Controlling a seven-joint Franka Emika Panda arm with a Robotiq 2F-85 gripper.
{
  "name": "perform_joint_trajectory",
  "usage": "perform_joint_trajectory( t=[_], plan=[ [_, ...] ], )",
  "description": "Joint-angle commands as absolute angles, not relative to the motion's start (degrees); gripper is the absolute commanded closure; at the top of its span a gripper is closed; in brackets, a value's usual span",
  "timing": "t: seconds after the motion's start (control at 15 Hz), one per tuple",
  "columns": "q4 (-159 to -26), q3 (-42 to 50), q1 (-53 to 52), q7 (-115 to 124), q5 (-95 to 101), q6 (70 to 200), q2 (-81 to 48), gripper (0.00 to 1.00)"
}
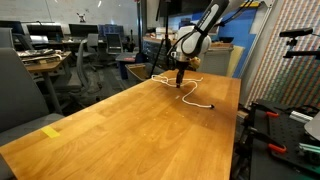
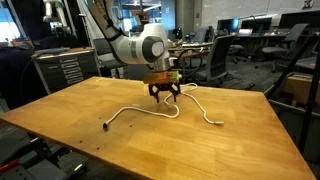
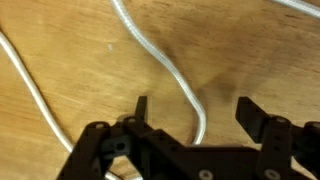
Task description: Tie a knot using the white rope
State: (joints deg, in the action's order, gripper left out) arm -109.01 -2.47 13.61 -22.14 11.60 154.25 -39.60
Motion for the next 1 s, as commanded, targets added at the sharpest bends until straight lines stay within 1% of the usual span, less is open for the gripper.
perform_joint_trajectory(
  t=[0.0, 0.13, 0.2, 0.27, 0.4, 0.6, 0.67, 0.73, 0.93],
  plan=[
    [-104.4, -0.9, 11.8, -22.6, 11.7, 153.3, -43.3, 0.41],
    [-104.3, -0.5, 11.4, -22.4, 12.1, 153.0, -43.3, 0.57],
    [-104.7, -0.2, 11.1, -22.3, 12.2, 153.3, -42.9, 0.63],
    [-105.3, 0.0, 10.9, -22.1, 12.4, 153.6, -42.4, 0.72],
    [-106.4, -0.5, 11.1, -22.4, 12.0, 153.7, -41.3, 0.86],
    [-107.6, -4.7, 13.4, -23.9, 8.2, 153.7, -40.0, 0.93],
    [-107.9, -6.3, 14.1, -24.4, 6.6, 153.8, -39.7, 0.93],
    [-108.6, -7.8, 14.1, -24.6, 5.3, 154.4, -39.1, 0.89],
    [-113.2, -9.6, 9.2, -24.1, 7.8, 158.6, -34.5, 0.88]
  ],
)
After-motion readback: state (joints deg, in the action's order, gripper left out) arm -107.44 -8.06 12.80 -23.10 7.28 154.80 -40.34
